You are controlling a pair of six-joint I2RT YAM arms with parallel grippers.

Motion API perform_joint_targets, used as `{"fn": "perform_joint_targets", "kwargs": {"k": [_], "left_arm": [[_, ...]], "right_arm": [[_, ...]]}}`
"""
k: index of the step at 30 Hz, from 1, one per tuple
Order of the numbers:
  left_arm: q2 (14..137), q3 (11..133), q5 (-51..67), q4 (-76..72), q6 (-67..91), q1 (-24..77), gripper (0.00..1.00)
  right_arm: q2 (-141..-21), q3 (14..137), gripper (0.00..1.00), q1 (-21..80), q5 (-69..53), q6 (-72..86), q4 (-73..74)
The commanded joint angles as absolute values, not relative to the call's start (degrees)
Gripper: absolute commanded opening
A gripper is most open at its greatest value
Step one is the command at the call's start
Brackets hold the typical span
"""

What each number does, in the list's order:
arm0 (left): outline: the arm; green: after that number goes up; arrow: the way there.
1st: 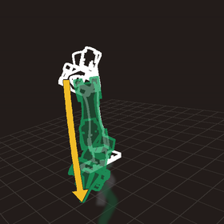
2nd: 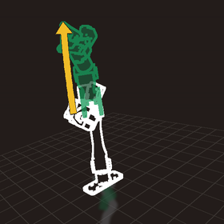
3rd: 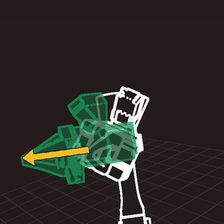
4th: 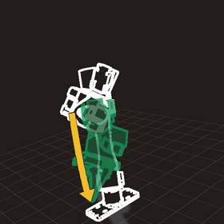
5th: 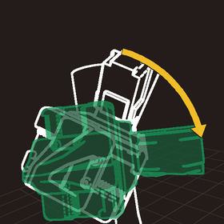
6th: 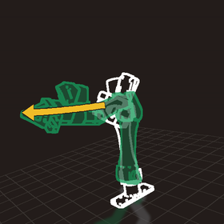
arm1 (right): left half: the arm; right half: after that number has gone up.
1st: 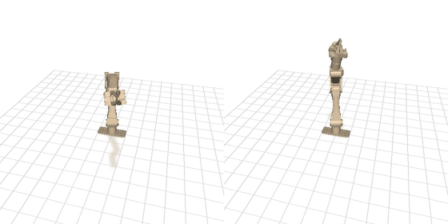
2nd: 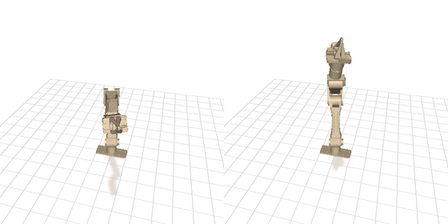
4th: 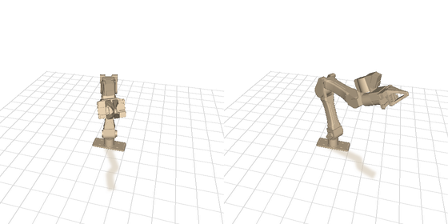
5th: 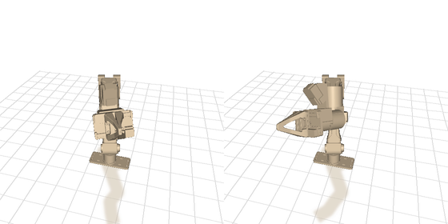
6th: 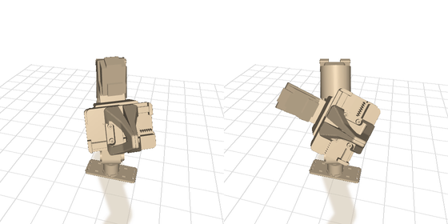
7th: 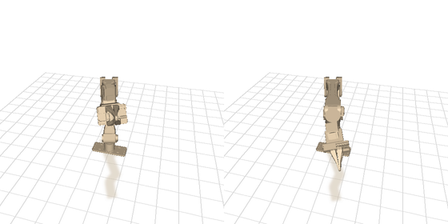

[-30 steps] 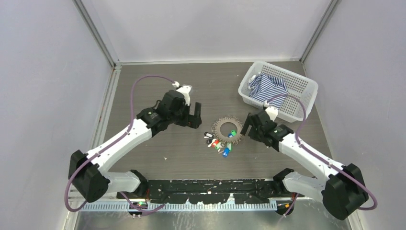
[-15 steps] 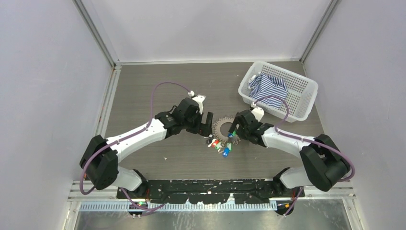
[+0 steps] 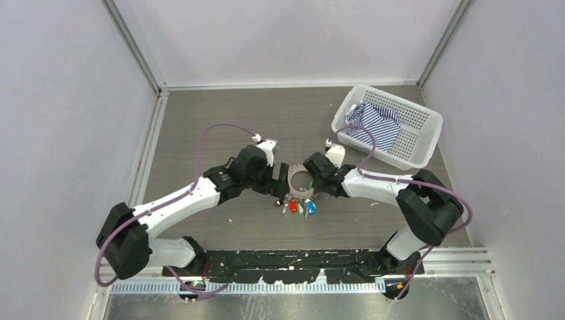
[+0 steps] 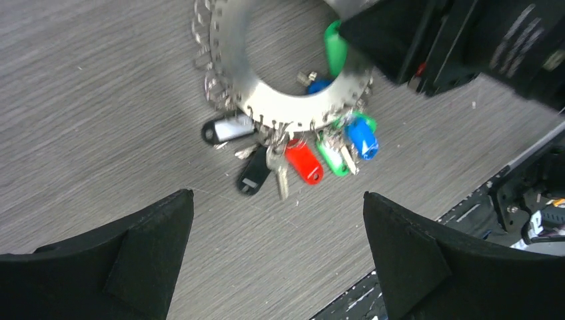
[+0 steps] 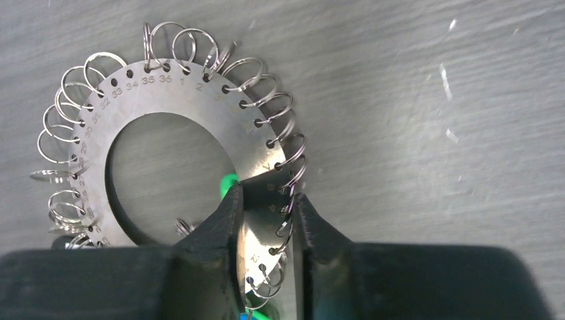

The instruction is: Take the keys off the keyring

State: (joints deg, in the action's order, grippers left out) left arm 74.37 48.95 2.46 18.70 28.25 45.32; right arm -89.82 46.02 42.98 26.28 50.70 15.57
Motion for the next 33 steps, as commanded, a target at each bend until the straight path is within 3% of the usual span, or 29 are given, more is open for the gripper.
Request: {"fn": "perform_joint_targets", "kwargs": {"k": [1,4,13,17,23,26,30,33], "left_arm": [[68.12,47.35,1.52,17.88,27.51,45.26,1.0],[64.79,43.87,1.3,15.63,28.22,45.26,1.0],[59.23,36.4,0.43,9.04,31.63,45.26,1.0],[59.66,36.22,-2.71,9.69,31.46,45.26,1.0],[63.26,37.91,-4.95,10.98,30.68,45.27,1.0],[66.11,38.64,-3.77,8.9,30.95,45.18,1.0],[68.89,39.22,-4.36,7.05,32.07,45.18,1.0],[70.0,40.38,-6.28,8.12,31.91,44.93,1.0]], "right_arm": [[-85.64,48.55,0.09,47.61,30.17,52.21,28.33],[-80.88,50.28,0.01,50.12,33.22,53.24,31.16],[-70.45,57.07,0.01,61.08,38.33,49.8,39.1],[-75.01,55.71,0.01,60.37,34.23,43.96,31.37],[-89.82,56.37,0.01,50.48,21.17,40.33,17.49],[-93.42,58.61,0.11,49.19,18.64,37.44,14.42],[-96.92,60.56,0.08,49.05,13.7,37.15,12.13],[-96.1,59.41,0.25,48.07,15.95,39.01,14.46]]}}
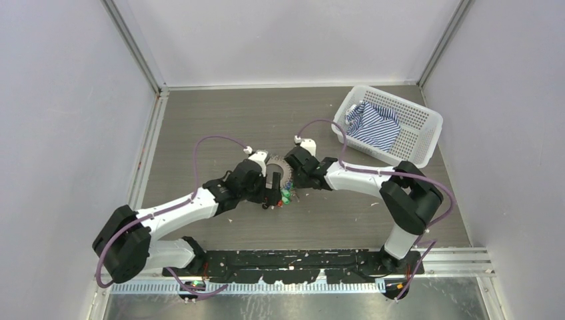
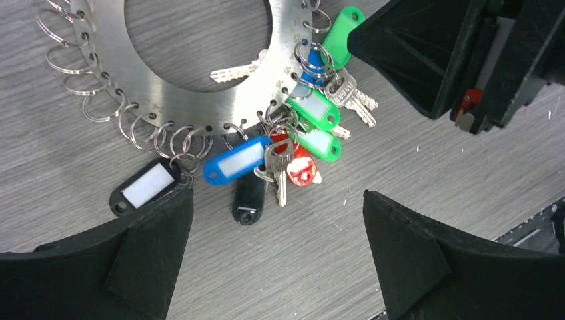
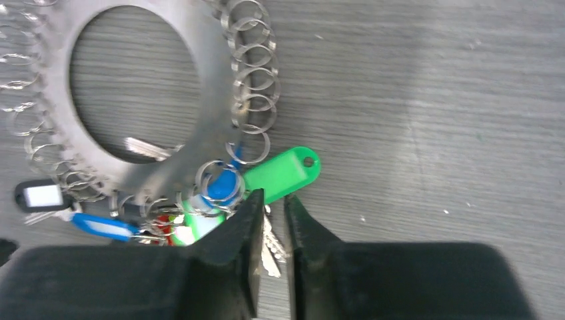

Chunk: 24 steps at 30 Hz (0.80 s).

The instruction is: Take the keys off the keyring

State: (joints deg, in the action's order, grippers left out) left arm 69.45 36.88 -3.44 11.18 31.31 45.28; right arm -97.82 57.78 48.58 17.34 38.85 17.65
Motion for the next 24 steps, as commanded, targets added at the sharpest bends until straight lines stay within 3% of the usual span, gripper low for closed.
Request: {"fn": "perform_joint_targets", "kwargs": {"k": [1,5,8,12,24], "left_arm": [[69.92,40.57,-6.91,8.17,32.06,44.73,0.99],[67.86,40.33,-8.62,8.1,33.89,42.73,0.94],[66.33,39.8,-8.44,7.92,34.68,40.36,0.9],[65.55,39.89,-8.05,9.12,34.94,38.56,0.88],[66.39,39.22,-3.36,6.77,35.26,36.3,0.88]], "right_arm": [[-94.27,57.16,0.28,47.62,15.92,39.74,13.13],[-91.97,52.09,0.43,47.42,14.51,38.29,8.57],[-93.74,53.55,0.4,47.65,10.4,36.17,7.44],[-94.51,55.31,0.45,50.23,11.67,33.43,7.51],[-97.59,57.1,0.29,52.42,15.96,32.4,10.45]]}}
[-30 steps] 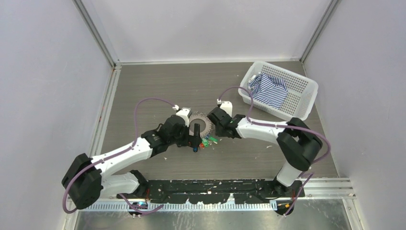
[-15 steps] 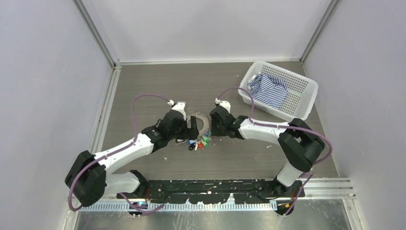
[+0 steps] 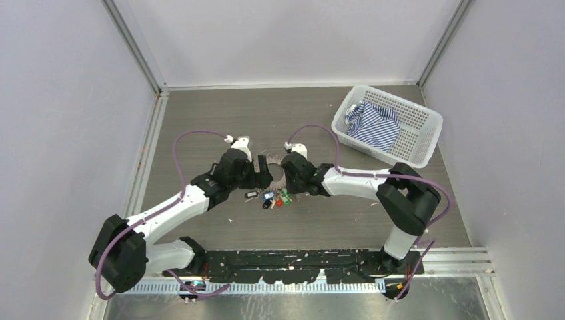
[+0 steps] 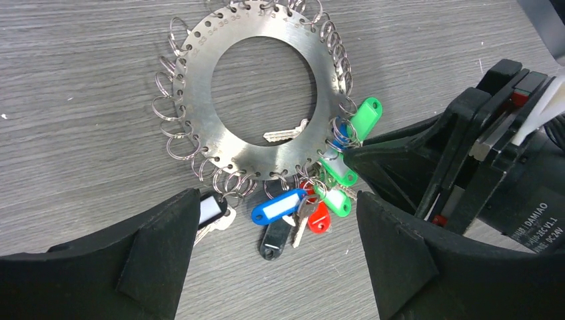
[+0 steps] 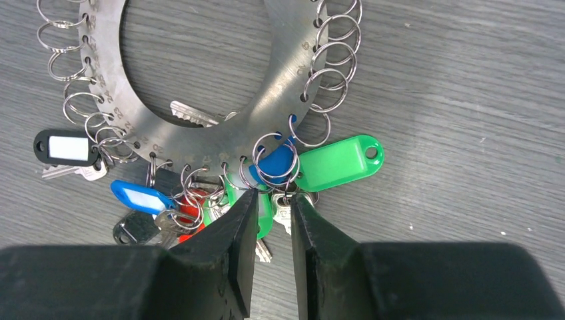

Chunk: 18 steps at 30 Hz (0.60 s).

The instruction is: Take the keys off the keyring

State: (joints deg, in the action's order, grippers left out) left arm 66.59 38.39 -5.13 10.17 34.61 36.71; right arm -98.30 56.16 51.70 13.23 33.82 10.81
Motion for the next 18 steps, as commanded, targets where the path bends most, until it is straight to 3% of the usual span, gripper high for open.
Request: {"fn": "perform_joint_targets", "kwargs": {"k": [1,10,18], "left_arm": [[66.5,39.16,-3.27,6.64,35.27,36.28,0.88],[66.91,38.3,-1.9,5.19,35.35,35.66,0.88],[68.05,38.17,-0.48,4.21,35.18,35.11,0.88]], "right_arm": [[-97.15,57.13,0.29,52.63,16.44,32.37,10.7],[-93.04,56.09,0.31,52.82,18.25,31.77,12.25],[-96.57,57.46,0.28,52.8,18.17,29.25,11.89]]}}
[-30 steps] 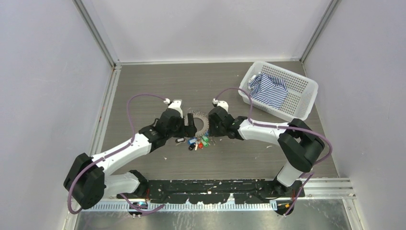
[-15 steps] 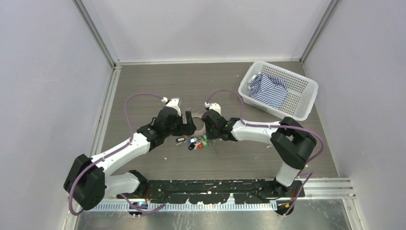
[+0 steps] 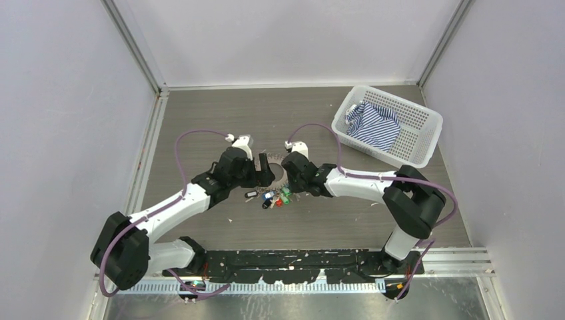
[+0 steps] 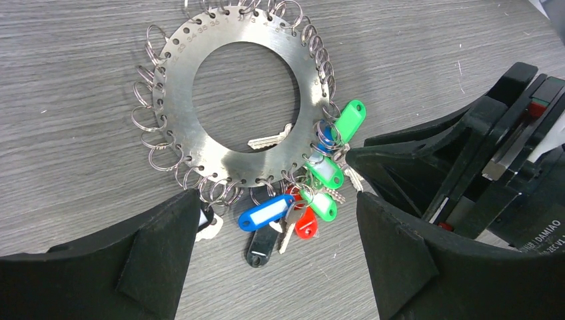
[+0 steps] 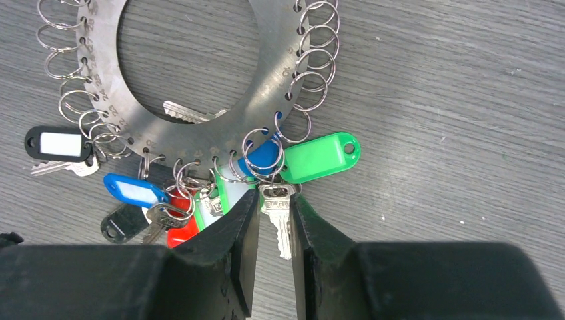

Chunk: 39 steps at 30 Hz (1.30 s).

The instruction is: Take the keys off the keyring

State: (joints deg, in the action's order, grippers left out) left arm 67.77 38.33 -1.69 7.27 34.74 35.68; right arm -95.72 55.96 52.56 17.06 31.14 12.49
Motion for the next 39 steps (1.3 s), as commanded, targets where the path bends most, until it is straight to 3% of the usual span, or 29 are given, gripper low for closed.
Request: {"fn": "perform_joint_targets", "kwargs": {"k": [1,17,22,28,39], "left_arm": [[68.01,38.15,-0.4,4.22,35.16,34.92,0.88],[69.2,37.97,2.22,2.72,35.22,33.74,0.87],[69.77,37.49,2.86,1.13,35.99,33.5,0.87],[70.54,36.06,4.58,-2.51,37.36,33.31,0.86],[69.42,28.76,12.96,-11.66,43.6,33.44,0.7]], "right_arm": [[-96.94,57.48,0.28,52.82,18.38,29.21,11.74],[-100.76,58.45,0.26,53.6,20.87,25.52,7.01],[-100.98,60.38,0.02,54.2,22.58,23.1,9.5],[-96.47,62.39,0.01,54.3,19.79,20.76,17.83],[-90.64,65.26,0.01,54.58,5.2,20.24,28.55]]}}
